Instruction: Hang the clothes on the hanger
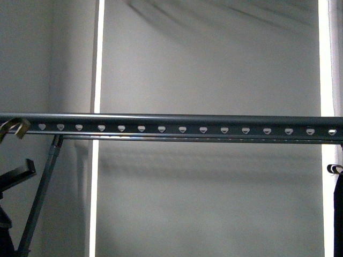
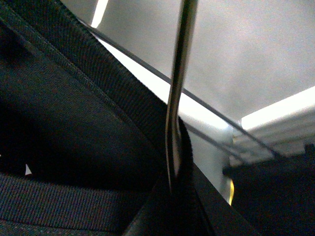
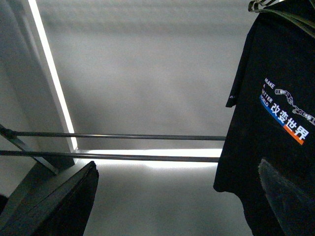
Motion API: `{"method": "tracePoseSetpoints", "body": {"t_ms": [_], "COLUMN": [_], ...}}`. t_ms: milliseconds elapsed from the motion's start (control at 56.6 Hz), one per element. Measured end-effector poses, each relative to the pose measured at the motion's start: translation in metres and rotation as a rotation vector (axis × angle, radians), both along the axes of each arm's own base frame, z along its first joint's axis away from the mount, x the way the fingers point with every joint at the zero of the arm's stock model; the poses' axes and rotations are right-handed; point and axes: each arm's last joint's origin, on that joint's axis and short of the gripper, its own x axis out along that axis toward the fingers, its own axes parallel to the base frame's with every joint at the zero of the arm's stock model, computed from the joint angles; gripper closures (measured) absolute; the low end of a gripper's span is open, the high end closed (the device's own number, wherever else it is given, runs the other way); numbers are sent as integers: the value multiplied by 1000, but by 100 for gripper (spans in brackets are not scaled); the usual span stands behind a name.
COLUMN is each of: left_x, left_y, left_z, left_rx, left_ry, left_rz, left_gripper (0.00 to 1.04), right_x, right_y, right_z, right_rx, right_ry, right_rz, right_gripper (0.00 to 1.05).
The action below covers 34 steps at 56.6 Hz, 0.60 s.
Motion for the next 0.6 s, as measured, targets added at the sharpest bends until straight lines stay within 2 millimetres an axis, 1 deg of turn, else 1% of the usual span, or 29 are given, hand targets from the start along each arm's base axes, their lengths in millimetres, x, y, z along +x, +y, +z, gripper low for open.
{"method": "tracePoseSetpoints", "body": {"t_ms": [71, 124, 194, 247, 300, 336, 424, 459, 512, 601], "left_x": [-15, -29, -49, -56, -60, -61, -63, -63, -61, -56], "left_y": [-7, -15, -24, -27, -28, -29, -32, -34, -40, -48], "left_z": [6, 9, 10, 10, 11, 14, 19, 22, 30, 41], "left_rx": [56, 109, 242, 327, 380, 459, 571, 649, 802, 1043], "left_ry": [-10, -14, -37, -57, -81, -125, -214, -274, -415, -526], "left_rz": [-143, -282, -505, -617, -674, -721, -797, -821, -876, -908], "left_gripper": [100, 100, 100, 100, 100, 100, 100, 100, 100, 100], "right_x": [0, 0, 0, 0, 0, 0, 0, 0, 0, 0], "right_y": [0, 0, 0, 0, 0, 0, 0, 0, 0, 0], "right_z": [0, 0, 0, 0, 0, 0, 0, 0, 0, 0], "right_rx": [0, 0, 0, 0, 0, 0, 0, 0, 0, 0], "right_ry": [0, 0, 0, 0, 0, 0, 0, 0, 0, 0], "right_rz": [0, 0, 0, 0, 0, 0, 0, 0, 1, 0], "right_gripper": [7, 7, 7, 7, 7, 7, 7, 7, 7, 7]}}
